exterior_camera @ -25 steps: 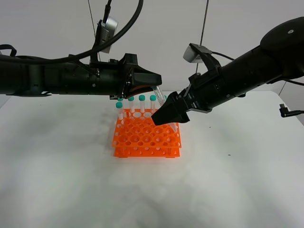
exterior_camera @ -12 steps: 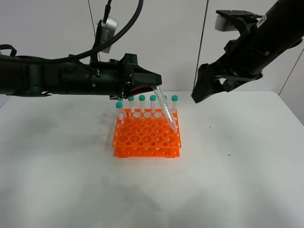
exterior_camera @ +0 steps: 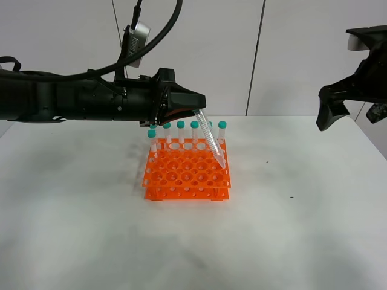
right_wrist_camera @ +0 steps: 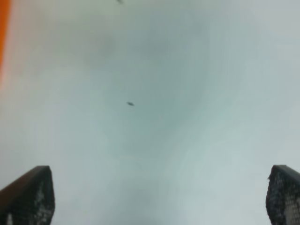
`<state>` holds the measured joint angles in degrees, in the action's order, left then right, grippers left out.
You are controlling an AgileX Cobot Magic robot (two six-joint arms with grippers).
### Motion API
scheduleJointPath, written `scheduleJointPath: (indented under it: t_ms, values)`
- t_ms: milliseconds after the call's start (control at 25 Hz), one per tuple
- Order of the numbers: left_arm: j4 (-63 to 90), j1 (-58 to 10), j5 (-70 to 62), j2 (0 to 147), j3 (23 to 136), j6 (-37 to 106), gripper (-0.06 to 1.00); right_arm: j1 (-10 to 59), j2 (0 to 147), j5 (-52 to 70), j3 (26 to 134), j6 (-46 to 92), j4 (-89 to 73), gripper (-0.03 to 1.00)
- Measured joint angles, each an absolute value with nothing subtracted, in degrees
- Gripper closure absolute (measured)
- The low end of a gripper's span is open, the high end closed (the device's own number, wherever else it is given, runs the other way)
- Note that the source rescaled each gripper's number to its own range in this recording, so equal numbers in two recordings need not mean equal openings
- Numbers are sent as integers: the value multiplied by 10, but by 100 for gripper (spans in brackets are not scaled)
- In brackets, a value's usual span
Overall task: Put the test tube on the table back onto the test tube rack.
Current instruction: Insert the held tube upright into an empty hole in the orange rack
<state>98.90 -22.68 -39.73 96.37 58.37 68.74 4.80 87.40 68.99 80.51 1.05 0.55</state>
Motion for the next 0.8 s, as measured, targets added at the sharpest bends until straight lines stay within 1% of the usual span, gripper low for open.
scheduleJointPath:
  t_ms: [200, 320, 480, 680, 800]
  values:
    - [989, -227, -397, 964, 584, 687, 94, 45, 856, 693, 790, 12, -4, -3]
    - [989, -227, -397, 964, 584, 687, 94, 45, 818, 692, 749, 12, -7, -3]
    - [989, -227, -397, 964, 584, 687, 94, 45, 727, 693, 653, 12, -9, -3]
    - [989, -227, -397, 964, 584, 687, 94, 45, 575, 692, 496, 12, -17, -3]
    - [989, -227, -397, 964, 584, 687, 94, 45, 469, 662, 403, 15, -24, -3]
